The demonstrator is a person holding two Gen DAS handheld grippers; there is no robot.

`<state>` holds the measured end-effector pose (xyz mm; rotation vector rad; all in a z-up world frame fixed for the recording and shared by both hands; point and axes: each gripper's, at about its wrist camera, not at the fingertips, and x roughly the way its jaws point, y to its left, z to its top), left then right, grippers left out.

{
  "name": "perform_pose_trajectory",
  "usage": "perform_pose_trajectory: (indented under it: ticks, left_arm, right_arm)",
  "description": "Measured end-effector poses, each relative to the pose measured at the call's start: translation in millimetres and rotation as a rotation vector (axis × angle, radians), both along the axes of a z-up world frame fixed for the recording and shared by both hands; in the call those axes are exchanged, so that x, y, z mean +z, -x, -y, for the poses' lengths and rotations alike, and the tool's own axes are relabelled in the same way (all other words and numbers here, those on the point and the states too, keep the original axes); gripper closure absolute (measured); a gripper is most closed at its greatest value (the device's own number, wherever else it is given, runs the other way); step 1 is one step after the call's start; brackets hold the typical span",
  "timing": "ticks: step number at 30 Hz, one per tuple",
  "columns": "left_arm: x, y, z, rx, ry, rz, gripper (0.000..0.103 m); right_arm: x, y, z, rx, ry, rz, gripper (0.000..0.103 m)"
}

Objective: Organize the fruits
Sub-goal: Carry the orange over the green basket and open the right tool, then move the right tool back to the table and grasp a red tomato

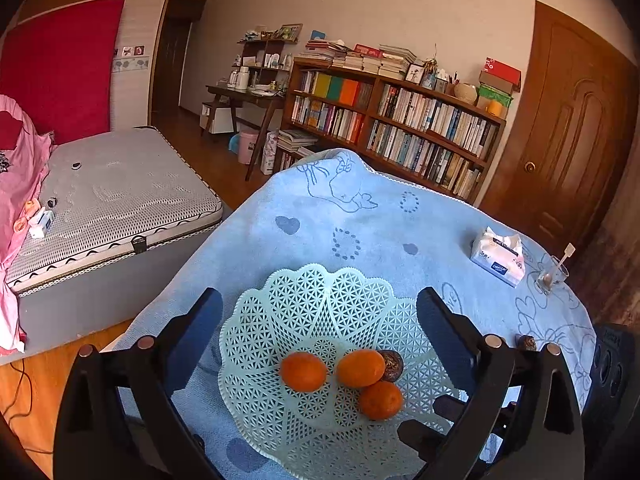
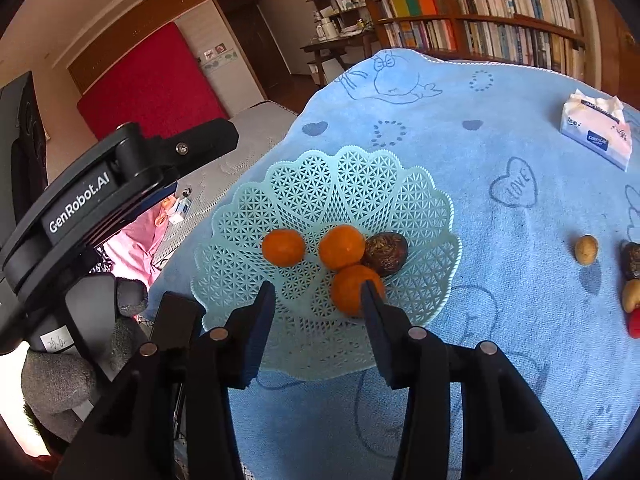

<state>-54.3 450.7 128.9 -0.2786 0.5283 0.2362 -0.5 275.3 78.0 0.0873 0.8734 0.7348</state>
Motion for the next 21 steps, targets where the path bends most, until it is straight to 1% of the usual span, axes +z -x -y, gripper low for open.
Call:
perform_pose_trajectory:
  ticks: [12,21]
  left_arm:
    - [-8,-8,17,-0.042,-0.014,-0.026,0.004]
    - [-14,-13,32,-0.077,-0.029,-0.048,0.004]
  right_arm:
    - [-2,-7,42,-0.126,0.000,0.017,0.058]
    - [-9,-17,94,-0.259,0.003,-0.001,0.058]
